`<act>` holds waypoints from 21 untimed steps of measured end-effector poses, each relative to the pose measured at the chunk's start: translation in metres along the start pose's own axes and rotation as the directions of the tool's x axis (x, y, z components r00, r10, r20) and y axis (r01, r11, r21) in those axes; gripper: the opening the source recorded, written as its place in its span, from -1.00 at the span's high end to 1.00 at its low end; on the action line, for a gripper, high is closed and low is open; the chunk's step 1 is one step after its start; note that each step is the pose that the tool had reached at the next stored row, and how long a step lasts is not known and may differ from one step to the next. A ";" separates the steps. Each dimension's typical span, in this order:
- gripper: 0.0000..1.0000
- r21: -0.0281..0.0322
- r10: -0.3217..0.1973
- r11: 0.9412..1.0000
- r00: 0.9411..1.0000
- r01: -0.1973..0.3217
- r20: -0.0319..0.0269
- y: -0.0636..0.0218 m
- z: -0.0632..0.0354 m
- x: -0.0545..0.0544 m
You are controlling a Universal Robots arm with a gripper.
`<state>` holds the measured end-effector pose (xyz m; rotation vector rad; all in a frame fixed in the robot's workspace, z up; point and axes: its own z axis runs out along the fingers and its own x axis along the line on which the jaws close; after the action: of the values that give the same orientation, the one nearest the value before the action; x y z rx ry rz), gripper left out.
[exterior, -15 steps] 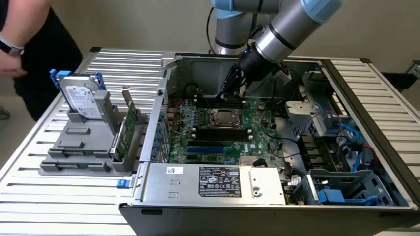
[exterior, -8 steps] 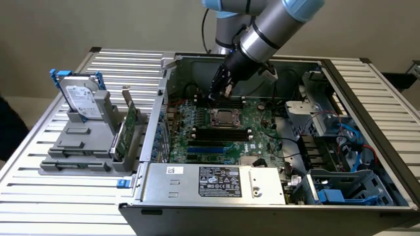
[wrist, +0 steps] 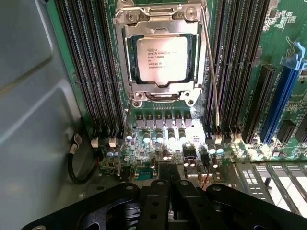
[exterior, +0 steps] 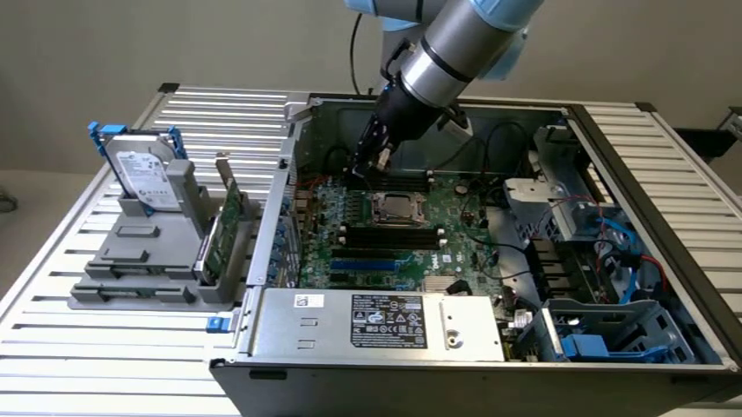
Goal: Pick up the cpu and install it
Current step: 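Place the cpu into insertion slot, then close the cpu cover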
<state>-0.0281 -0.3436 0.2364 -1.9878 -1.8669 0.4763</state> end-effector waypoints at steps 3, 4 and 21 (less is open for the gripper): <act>0.79 0.000 0.000 1.000 1.000 0.000 0.000 0.0000 0.0000 0.000; 0.79 0.000 0.000 1.000 1.000 0.000 0.000 0.0000 0.0000 0.000; 0.79 0.000 0.000 1.000 1.000 0.000 -0.005 -0.0077 0.0028 -0.010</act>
<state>-0.0369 -0.3534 0.2376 -1.9876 -1.8634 0.4706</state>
